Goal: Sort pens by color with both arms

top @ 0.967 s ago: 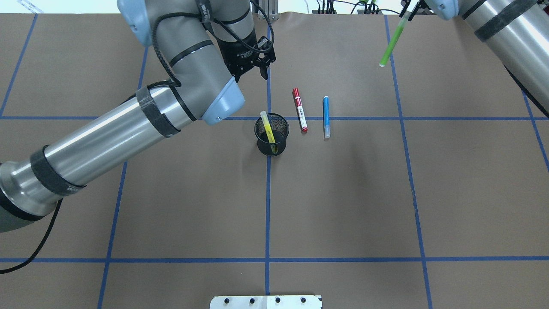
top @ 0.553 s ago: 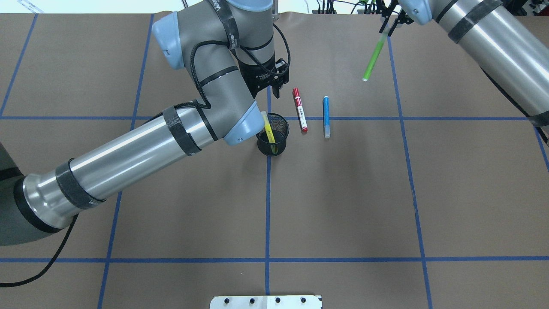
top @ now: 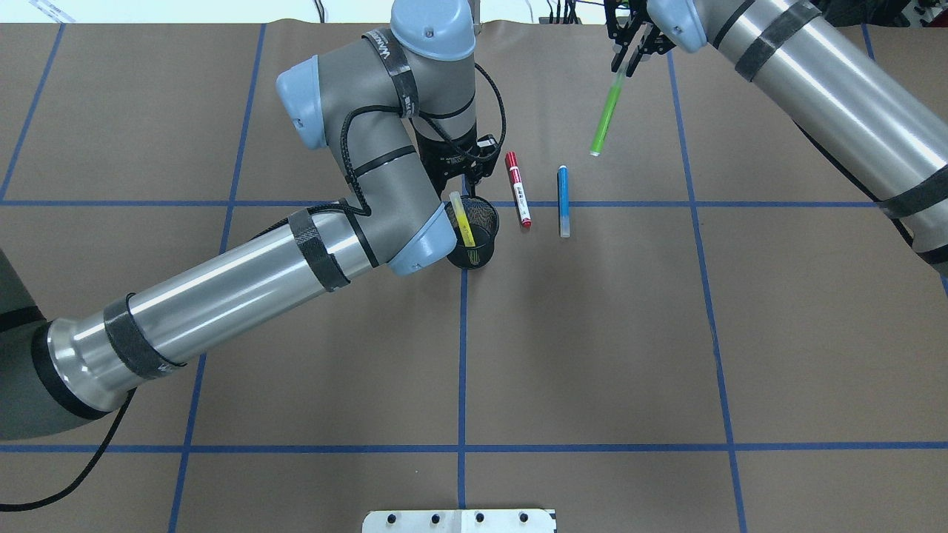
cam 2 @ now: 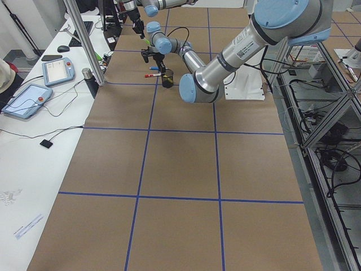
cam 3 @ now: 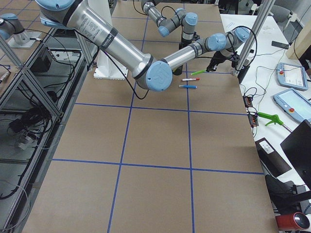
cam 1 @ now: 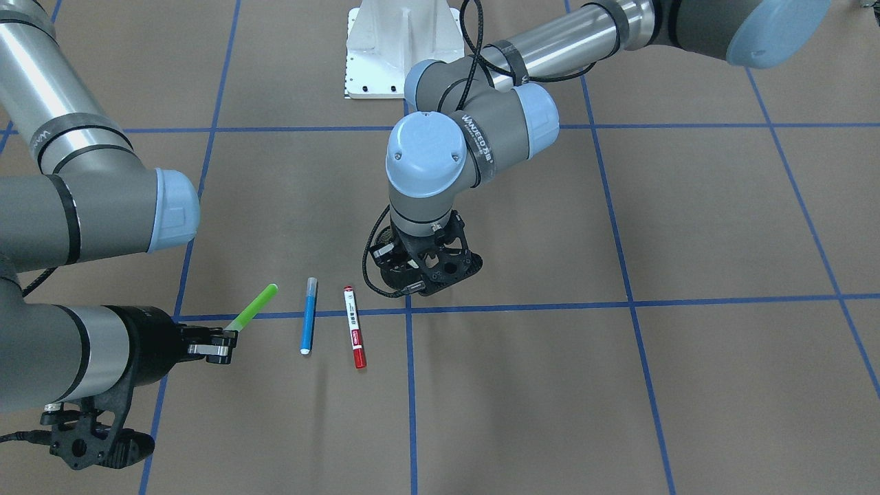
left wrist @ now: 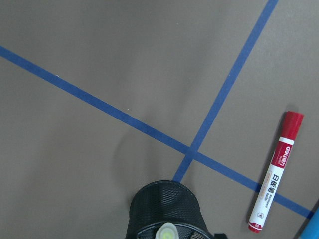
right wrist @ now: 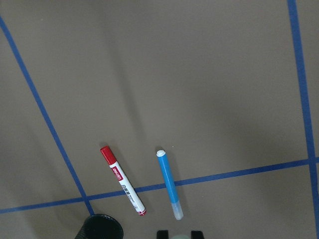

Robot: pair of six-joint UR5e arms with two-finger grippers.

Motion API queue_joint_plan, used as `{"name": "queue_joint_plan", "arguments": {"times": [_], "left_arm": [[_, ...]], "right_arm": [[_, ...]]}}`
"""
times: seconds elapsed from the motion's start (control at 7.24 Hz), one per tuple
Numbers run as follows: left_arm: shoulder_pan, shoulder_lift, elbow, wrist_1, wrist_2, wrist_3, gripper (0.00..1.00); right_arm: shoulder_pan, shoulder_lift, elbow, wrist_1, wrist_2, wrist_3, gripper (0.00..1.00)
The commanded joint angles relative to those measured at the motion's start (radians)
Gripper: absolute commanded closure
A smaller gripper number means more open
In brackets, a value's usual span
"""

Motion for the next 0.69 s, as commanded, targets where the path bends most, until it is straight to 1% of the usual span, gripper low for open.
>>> {"name": "queue_joint_plan", "arguments": {"times": [0.0, 0.28, 0.41, 0.55], "left_arm": [[0.012, 0.008, -0.004, 0.0, 0.008, 0.015, 0.43], [0.012, 0.005, -0.007, 0.0, 0.008, 0.013, 0.54], [0.012, 0.005, -0.008, 0.0, 0.009, 0.013, 0.67], [0.012, 0.003, -0.008, 0.0, 0.018, 0.013, 0.84]], "right_arm": [[-0.005, 0.009, -0.017, 0.0, 0.004, -0.029, 0.93], [-0.008, 0.012, -0.025, 0.0, 0.01, -0.087, 0.94], [-0.008, 0.018, -0.028, 0.002, 0.01, -0.122, 0.94], [-0.008, 0.029, -0.031, 0.015, 0.012, -0.127, 0.94]]}}
